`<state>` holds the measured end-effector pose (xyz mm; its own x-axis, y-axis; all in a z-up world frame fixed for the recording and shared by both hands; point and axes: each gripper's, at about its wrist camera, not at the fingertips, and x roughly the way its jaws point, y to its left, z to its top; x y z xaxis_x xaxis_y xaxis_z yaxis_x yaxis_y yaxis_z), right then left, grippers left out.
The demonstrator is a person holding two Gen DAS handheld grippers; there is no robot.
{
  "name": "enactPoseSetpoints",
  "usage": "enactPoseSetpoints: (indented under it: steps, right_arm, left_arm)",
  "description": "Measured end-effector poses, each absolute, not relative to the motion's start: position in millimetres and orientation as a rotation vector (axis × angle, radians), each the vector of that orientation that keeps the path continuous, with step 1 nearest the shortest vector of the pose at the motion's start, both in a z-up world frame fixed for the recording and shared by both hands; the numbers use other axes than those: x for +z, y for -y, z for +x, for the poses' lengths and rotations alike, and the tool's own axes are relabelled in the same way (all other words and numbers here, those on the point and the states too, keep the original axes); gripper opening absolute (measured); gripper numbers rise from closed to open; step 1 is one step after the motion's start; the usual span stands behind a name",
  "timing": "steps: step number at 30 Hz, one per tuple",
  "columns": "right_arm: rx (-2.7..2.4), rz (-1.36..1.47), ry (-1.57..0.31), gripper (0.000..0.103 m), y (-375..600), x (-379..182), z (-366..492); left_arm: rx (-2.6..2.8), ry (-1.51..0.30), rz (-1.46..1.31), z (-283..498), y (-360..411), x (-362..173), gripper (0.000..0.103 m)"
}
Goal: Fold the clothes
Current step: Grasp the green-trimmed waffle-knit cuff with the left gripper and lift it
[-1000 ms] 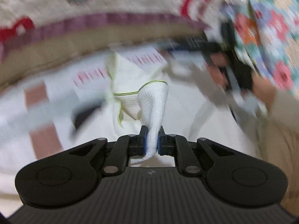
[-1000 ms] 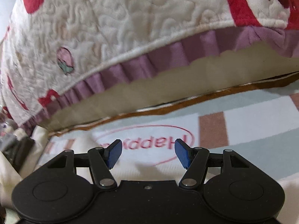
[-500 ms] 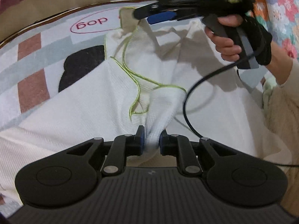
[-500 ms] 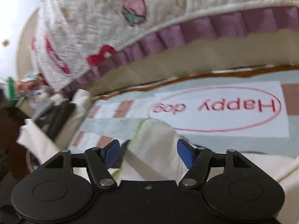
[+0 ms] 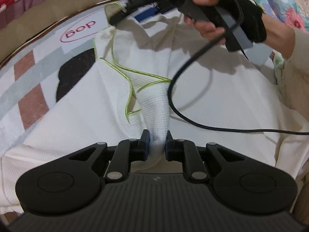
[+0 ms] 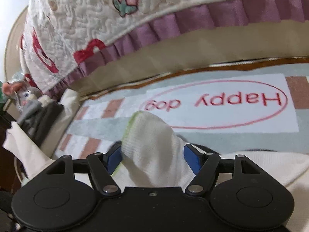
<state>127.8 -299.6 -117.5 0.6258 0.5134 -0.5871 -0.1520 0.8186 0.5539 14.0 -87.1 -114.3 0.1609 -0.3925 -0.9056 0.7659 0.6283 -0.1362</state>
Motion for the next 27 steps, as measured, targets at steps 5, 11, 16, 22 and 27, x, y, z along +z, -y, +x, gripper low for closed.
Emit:
enactPoseSetpoints:
  steps: [5, 11, 16, 22, 27]
  right_arm:
    - [0.328, 0.476, -0.813, 0.085, 290, -121, 133]
    - [0.489, 0.291, -0.677, 0.009, 307, -80, 89]
    - [0.635, 0.125, -0.548, 0.009, 324, -43, 50]
    - [0.741, 0.104, -0.525, 0.009, 333, -39, 51]
    - [0.754, 0.204, -0.493, 0.009, 346, -41, 73]
  left_arm:
    - [-0.886, -1.139, 0.395, 20, 85, -115, 0.014]
    - [-0.849, -1.083, 0.348, 31, 70, -96, 0.012]
    - [-0.752, -0.979, 0.315, 50, 58, -74, 0.012]
    - [-0.687, -0.818, 0.323, 72, 59, -36, 0.011]
    - [-0.656, -0.741, 0.353, 101, 59, -18, 0.011]
